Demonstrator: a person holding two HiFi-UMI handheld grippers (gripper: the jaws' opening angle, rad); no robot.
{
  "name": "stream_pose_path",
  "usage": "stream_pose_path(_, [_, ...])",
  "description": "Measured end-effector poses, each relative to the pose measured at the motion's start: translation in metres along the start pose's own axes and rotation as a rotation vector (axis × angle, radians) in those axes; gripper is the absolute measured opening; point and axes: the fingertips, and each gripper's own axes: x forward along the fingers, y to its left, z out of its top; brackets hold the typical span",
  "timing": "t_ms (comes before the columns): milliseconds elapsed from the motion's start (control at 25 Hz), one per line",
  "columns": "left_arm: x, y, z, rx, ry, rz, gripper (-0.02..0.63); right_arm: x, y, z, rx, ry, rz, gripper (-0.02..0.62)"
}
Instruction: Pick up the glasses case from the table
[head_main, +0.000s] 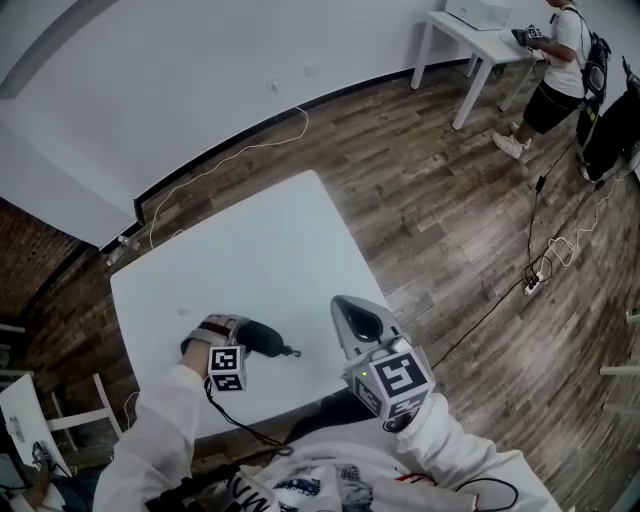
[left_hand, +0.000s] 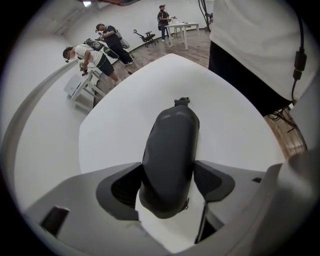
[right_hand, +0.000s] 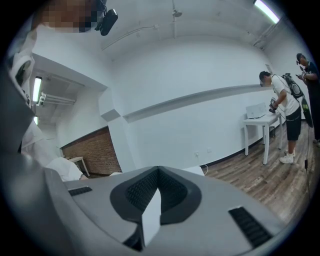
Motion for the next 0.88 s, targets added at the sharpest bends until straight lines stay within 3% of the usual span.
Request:
stream_pose_path(160, [0.013, 0.009, 0.003, -0.009, 0.005, 0.007, 0.37, 0.004, 0.001, -0.002, -0.006, 0.011, -0.002, 0.003])
stream_pose_path(240, [0.017, 0.008, 0.005, -0.024, 0.005, -0.039, 0.382, 0.004, 0.0, -0.001, -0.01, 0.013, -0.004, 0.003])
stream_pose_path(320, [0.018, 0.006, 0.007, -0.016, 0.0, -0.077, 0.354, 0.004, -0.002, -0.001, -0.013, 0.015, -0.01, 0.003])
stream_pose_path(440, [0.016, 0.005, 0.004, -0.009, -0.013, -0.057, 0.348, 0.005, -0.004, -0.001, -0.01, 0.018, -0.014, 0.003])
stream_pose_path(520, [0.013, 0.003, 0.004, -0.046, -0.028, -0.04, 0.347, 0.005, -0.003, -0.002, -0.009, 0.02, -0.009, 0.003])
stream_pose_path(680, [-0.022, 0.013, 0.019, -0.23, -0.117, 0.017, 0.342, 0.001, -0.001, -0.003, -0.009, 0.018, 0.008, 0.003])
stream_pose_path(880, [-0.112, 0.047, 0.01, -0.556, -0.214, 0.233, 0.342, 0.002, 0.014, 0.0, -0.024, 0.014, 0.066, 0.003])
